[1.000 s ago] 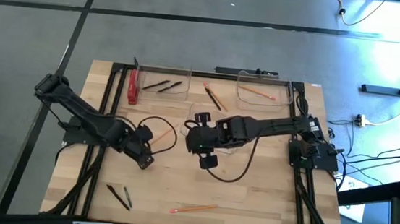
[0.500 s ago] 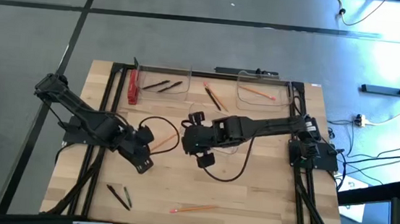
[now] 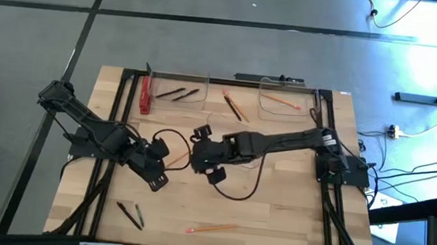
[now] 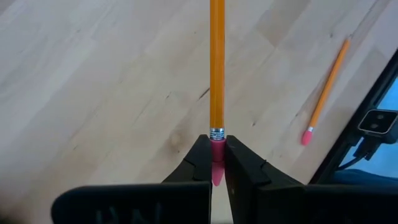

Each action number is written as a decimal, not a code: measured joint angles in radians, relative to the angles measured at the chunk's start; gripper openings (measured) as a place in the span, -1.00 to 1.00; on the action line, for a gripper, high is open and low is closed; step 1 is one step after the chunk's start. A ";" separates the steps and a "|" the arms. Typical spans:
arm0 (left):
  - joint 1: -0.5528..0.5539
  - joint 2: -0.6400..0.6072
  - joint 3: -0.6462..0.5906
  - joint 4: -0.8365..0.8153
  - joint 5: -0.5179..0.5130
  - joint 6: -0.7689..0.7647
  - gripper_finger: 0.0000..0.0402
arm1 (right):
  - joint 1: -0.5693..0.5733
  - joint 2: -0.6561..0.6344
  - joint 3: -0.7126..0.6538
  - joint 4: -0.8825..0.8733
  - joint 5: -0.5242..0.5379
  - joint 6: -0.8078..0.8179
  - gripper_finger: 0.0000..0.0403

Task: Sort crayons/erasers/pens/pencils in bins
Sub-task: Put the orange pencil into the top right transparent bin

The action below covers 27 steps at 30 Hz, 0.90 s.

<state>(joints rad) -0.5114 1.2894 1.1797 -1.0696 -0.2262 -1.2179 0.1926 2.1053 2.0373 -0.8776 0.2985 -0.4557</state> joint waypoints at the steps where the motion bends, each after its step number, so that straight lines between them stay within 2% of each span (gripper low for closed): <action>1: 0.000 0.000 0.000 0.005 -0.001 -0.001 -0.95 | 0.000 0.009 0.000 0.007 0.022 0.000 -0.48; 5: 0.001 0.000 0.000 0.004 -0.001 -0.003 -0.95 | -0.001 0.032 0.000 0.009 0.083 -0.048 -0.48; 27: 0.000 0.000 0.000 0.011 0.004 -0.010 -0.95 | 0.003 0.027 0.019 0.050 0.119 -0.054 -0.48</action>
<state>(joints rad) -0.5110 1.2896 1.1797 -1.0588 -0.2218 -1.2274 0.1957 2.1325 2.0563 -0.8280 0.4177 -0.5095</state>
